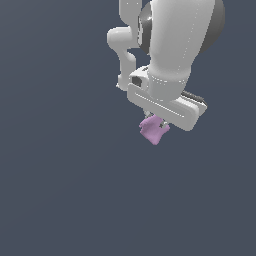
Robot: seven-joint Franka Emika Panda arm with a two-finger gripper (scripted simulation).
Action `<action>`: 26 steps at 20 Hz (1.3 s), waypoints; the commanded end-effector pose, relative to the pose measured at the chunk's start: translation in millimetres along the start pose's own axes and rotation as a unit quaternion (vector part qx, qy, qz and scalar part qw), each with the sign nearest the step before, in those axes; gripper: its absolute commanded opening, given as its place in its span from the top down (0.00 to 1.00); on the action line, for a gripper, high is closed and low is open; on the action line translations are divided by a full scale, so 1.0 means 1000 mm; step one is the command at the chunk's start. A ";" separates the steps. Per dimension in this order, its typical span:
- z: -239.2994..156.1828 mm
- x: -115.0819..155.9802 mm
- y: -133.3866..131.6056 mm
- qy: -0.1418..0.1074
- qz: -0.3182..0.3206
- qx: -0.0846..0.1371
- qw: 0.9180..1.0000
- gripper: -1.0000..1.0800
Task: Pick up the object and move it to a goal position.
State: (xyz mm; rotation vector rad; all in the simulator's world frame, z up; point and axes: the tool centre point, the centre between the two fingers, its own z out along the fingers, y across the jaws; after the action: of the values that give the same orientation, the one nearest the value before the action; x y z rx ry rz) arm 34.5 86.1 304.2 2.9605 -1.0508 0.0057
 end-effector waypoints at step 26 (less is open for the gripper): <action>-0.099 0.020 -0.064 -0.002 0.000 0.000 1.000 1.00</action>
State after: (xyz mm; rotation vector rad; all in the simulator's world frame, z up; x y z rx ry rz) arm 88.4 122.8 401.7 2.9603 -1.0518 0.0002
